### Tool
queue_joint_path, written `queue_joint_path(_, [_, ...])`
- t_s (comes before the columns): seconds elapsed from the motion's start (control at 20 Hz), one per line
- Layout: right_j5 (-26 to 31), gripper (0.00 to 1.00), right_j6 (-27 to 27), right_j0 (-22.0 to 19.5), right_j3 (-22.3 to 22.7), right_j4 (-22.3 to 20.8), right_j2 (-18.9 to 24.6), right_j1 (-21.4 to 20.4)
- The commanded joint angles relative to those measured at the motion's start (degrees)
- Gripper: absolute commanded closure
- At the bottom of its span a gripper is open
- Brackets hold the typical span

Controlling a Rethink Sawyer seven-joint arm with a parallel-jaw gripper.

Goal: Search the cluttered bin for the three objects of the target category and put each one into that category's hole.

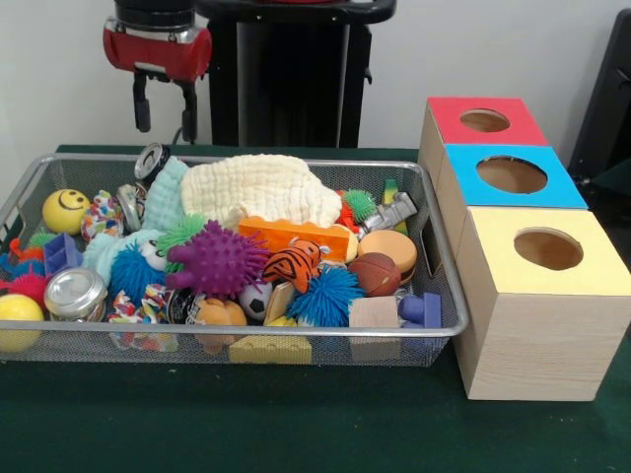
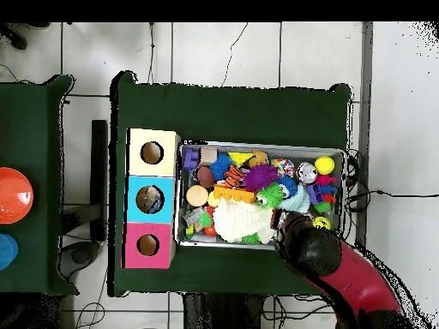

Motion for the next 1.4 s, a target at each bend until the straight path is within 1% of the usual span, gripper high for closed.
queue_joint_path(0.05, [-7.3, 0.0, 12.2, -1.2, 8.1, 1.2, 9.8, 5.7])
queue_joint_path(0.15, [-7.5, 0.0, 12.3, -1.0, 7.9, 1.2, 9.7, 5.8])
queue_joint_path(0.3, [-6.1, 0.0, 13.4, 0.1, 8.6, 2.5, 9.1, 4.8])
queue_joint_path(0.45, [-5.8, 0.0, 13.0, -0.3, 8.6, 2.9, 10.6, 5.8])
queue_joint_path(0.6, [-5.1, 0.0, 11.7, -0.6, 6.5, 2.8, 11.4, 7.6])
queue_joint_path(0.7, [-3.4, 0.0, 10.8, -0.3, 4.9, 2.8, 11.2, 8.0])
queue_joint_path(0.8, [-0.2, 0.0, 10.1, 0.3, 2.6, 3.2, 10.4, 8.2])
queue_joint_path(0.9, [1.2, 0.0, 9.5, 0.4, 1.4, 3.1, 10.0, 8.5])
queue_joint_path(0.95, [1.6, 0.0, 8.9, 0.2, -0.1, 2.9, 9.9, 9.3])
queue_joint_path(1.2, [1.5, 0.0, 8.5, -0.1, -3.3, 3.0, 9.8, 12.3])
queue_joint_path(1.3, [0.8, 0.0, 8.3, 0.5, -5.1, 2.6, 9.0, 14.0])
queue_joint_path(1.4, [0.4, 0.0, 8.9, 2.2, -6.8, 2.5, 7.4, 15.6])
